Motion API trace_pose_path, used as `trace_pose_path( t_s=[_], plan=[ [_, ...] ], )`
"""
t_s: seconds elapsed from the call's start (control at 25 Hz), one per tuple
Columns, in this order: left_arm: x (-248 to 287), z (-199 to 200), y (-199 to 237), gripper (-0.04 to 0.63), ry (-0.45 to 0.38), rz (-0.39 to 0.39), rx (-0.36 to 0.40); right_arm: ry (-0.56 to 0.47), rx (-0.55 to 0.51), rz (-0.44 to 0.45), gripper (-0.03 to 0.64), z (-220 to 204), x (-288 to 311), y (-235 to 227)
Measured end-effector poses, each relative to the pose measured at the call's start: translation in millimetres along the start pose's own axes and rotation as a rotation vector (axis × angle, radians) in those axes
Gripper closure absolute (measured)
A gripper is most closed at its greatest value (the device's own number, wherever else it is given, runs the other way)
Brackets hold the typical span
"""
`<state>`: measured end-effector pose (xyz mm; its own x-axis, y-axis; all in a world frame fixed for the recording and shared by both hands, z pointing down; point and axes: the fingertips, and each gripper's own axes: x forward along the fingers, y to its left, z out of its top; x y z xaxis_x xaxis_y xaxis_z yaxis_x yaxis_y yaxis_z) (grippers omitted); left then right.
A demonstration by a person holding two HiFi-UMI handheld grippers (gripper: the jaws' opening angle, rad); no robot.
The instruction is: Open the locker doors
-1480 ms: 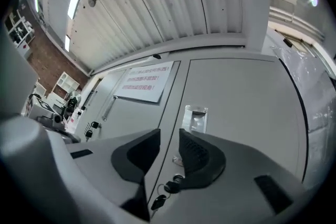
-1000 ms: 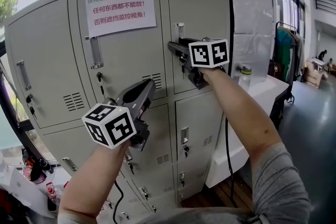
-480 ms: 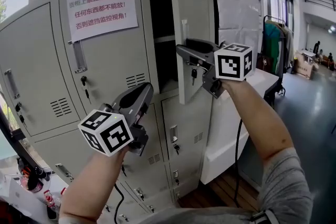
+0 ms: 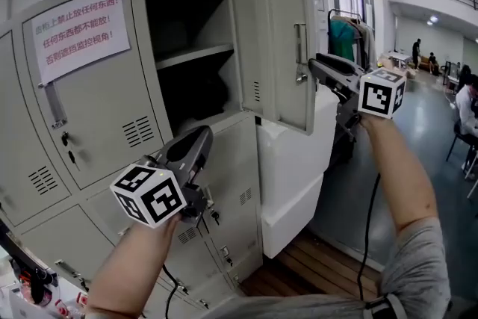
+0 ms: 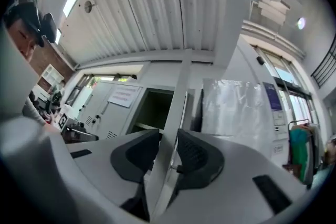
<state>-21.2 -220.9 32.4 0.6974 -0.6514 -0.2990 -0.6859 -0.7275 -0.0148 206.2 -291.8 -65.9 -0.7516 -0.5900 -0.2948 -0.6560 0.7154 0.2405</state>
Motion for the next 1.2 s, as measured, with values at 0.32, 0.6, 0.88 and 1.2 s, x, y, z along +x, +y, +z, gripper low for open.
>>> trace_pose_path(
  t_s=[0.32,0.6,0.88,1.2],
  plan=[
    [29.1,-19.8,-19.5,0.591,0.025,-0.044,-0.028,0.095,0.018,-0.208,0.569,-45.5,-9.6,-91.0],
    [25.7,-20.7,-20.2,0.591,0.026,-0.033,-0.025,0.153,-0.087,-0.189,0.583,-68.1,12.0,-73.3],
    [10.0,-21.7,-6.6,0.591,0.029,0.008,-0.023,0.099,-0.129,-0.259,0.583,-61.9,5.2,-68.8],
    [-26.9,-35.4,6.7,0.592,0.026,0.074,0.014,0.022,0.090,-0.030,0.582,-119.8,19.0,92.9]
  ],
)
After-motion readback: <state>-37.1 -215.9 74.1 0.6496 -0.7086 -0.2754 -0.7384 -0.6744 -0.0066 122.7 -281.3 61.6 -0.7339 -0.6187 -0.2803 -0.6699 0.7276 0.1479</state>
